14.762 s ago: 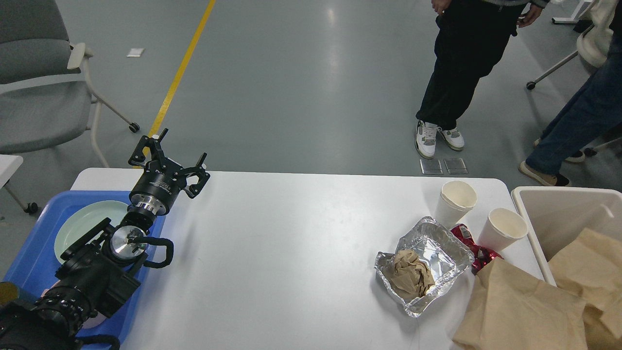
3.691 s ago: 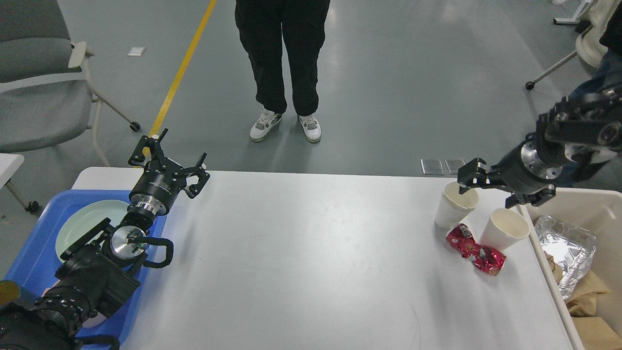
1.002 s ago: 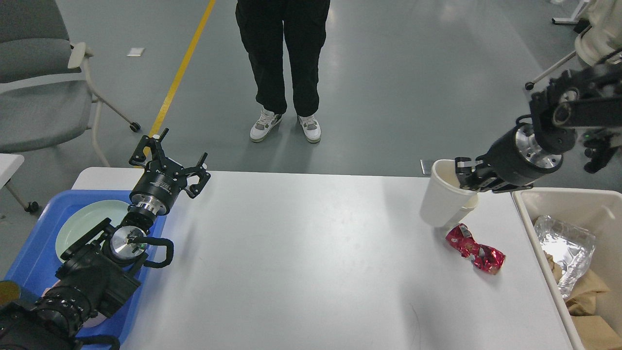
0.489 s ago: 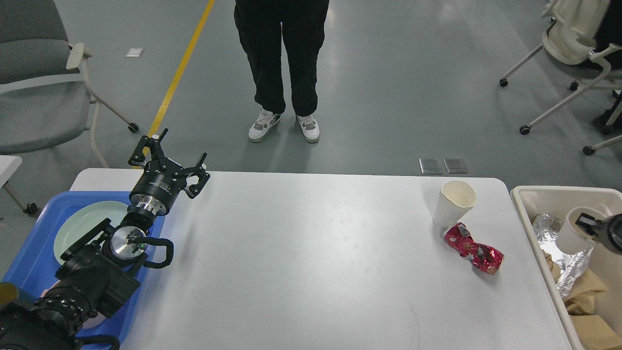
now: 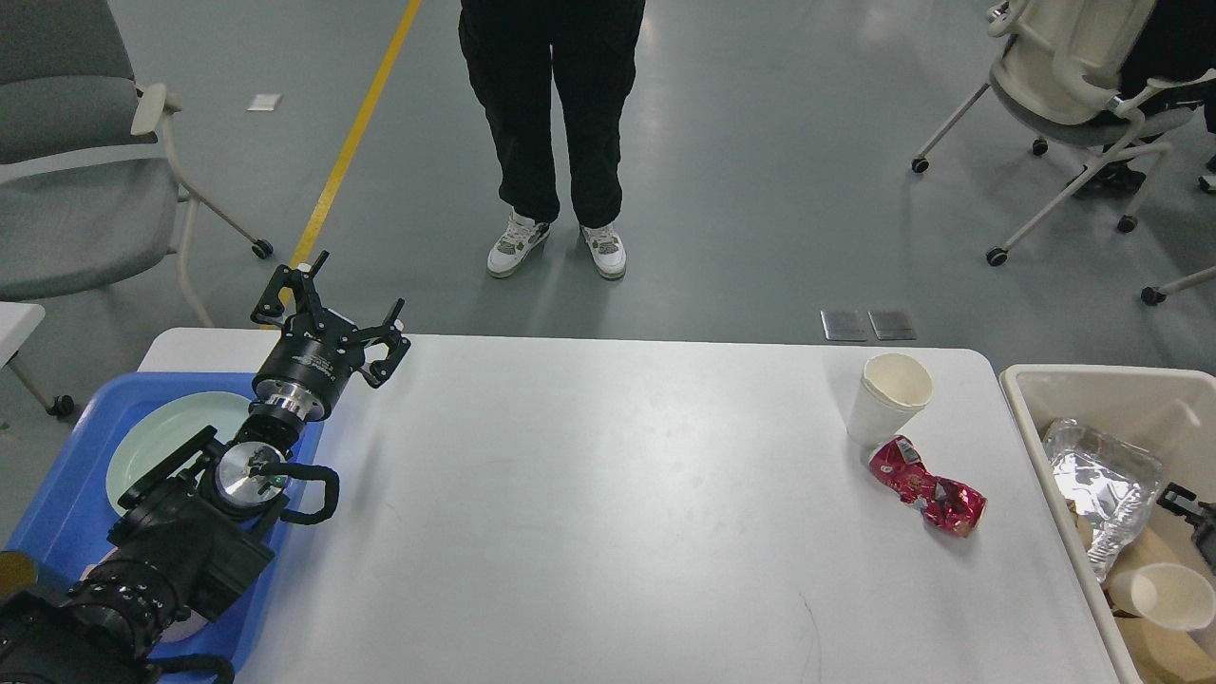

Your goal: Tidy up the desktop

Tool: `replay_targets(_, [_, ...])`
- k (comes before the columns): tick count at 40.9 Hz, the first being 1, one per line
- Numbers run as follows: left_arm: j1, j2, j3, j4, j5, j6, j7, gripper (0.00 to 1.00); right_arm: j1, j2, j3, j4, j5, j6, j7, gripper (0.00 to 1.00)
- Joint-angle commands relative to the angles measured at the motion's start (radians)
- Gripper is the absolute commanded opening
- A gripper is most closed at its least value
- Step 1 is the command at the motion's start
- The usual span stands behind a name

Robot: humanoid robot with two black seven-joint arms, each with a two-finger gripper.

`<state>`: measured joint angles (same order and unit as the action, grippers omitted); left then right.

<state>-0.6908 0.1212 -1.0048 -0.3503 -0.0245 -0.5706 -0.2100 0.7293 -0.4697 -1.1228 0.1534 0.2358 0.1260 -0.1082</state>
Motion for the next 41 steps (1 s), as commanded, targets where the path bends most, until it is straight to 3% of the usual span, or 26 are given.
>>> replay_targets(1, [-0.001,0.000,0.000,-0.001,0.000,0.000,0.000,0.97,0.094,-0.009,0.015,0.031,-0.003,0.007,0.001,1.00])
replay_targets(4, [-0.001,0.000,0.000,-0.001,0.000,0.000,0.000,0.97,0.194,-0.027,0.015,0.096,-0.007,0.027,0.001,1.00])
replay_targets(8, [-0.001,0.000,0.000,-0.001,-0.002,0.000,0.000,0.97,0.459,-0.081,0.014,0.314,-0.018,0.104,0.002,1.00])
replay_targets(17, [0.000,0.000,0.000,-0.001,0.000,0.000,0.001,0.97,0.953,-0.116,0.006,0.740,-0.154,0.431,0.015,1.00])
replay_targets(18, [-0.001,0.000,0.000,-0.001,0.000,0.000,0.000,0.97,1.034,-0.113,0.006,0.847,-0.170,0.460,0.015,1.00])
replay_targets(20, [-0.001,0.000,0.000,-0.001,0.000,0.000,0.000,0.97,1.140,-0.104,0.008,1.002,-0.179,0.468,0.015,1.00])
replay_targets(26, [0.000,0.000,0.000,-0.001,0.000,0.000,0.001,0.97,1.268,0.003,0.011,1.255,-0.170,0.457,0.015,1.00])
replay_targets(33, [-0.001,0.000,0.000,-0.001,0.000,0.000,0.001,0.97,1.259,0.069,0.002,1.256,-0.179,0.403,0.015,1.00])
replay_targets(41, [-0.001,0.000,0.000,-0.001,0.000,0.000,0.001,0.97,1.109,0.075,0.001,1.027,-0.178,0.343,0.015,1.00])
